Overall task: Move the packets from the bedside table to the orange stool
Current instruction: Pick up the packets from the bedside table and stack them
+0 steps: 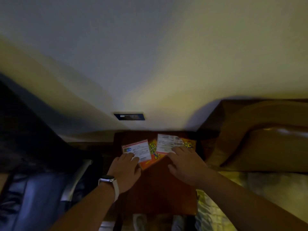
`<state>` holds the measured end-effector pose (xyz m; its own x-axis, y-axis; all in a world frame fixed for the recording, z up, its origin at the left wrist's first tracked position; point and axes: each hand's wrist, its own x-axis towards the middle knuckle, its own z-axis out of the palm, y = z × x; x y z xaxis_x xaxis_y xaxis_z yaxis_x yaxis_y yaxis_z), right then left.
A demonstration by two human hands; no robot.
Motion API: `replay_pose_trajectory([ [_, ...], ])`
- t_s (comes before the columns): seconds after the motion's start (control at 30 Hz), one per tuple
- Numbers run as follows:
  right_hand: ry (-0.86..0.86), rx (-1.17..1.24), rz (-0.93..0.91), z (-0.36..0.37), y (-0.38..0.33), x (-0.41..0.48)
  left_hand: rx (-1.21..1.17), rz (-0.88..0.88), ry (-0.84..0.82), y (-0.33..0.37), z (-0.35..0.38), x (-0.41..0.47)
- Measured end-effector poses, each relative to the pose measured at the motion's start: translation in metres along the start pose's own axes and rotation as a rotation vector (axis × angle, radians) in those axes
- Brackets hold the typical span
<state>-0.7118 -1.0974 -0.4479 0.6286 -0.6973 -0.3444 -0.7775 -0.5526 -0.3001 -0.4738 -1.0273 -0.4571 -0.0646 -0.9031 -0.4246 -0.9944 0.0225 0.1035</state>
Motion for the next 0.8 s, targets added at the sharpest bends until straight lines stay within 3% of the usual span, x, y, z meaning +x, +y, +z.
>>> replay_pose_trajectory([
  [0.2, -0.024, 0.006, 0.073, 0.064, 0.027, 0.058, -0.166, -0.039, -0.032, 0.003, 0.072, 0.064],
  [0.4, -0.031, 0.023, 0.197, 0.122, 0.057, 0.092, -0.693, -0.16, 0.053, 0.044, 0.122, 0.097],
  [0.57, 0.115, 0.059, 0.312, 0.143, 0.077, 0.12, -1.066, -0.287, 0.082, 0.057, 0.139, 0.116],
  [0.8, 0.057, 0.075, 0.378, 0.136, 0.083, 0.141, -1.199, -0.452, 0.085, 0.056, 0.14, 0.124],
])
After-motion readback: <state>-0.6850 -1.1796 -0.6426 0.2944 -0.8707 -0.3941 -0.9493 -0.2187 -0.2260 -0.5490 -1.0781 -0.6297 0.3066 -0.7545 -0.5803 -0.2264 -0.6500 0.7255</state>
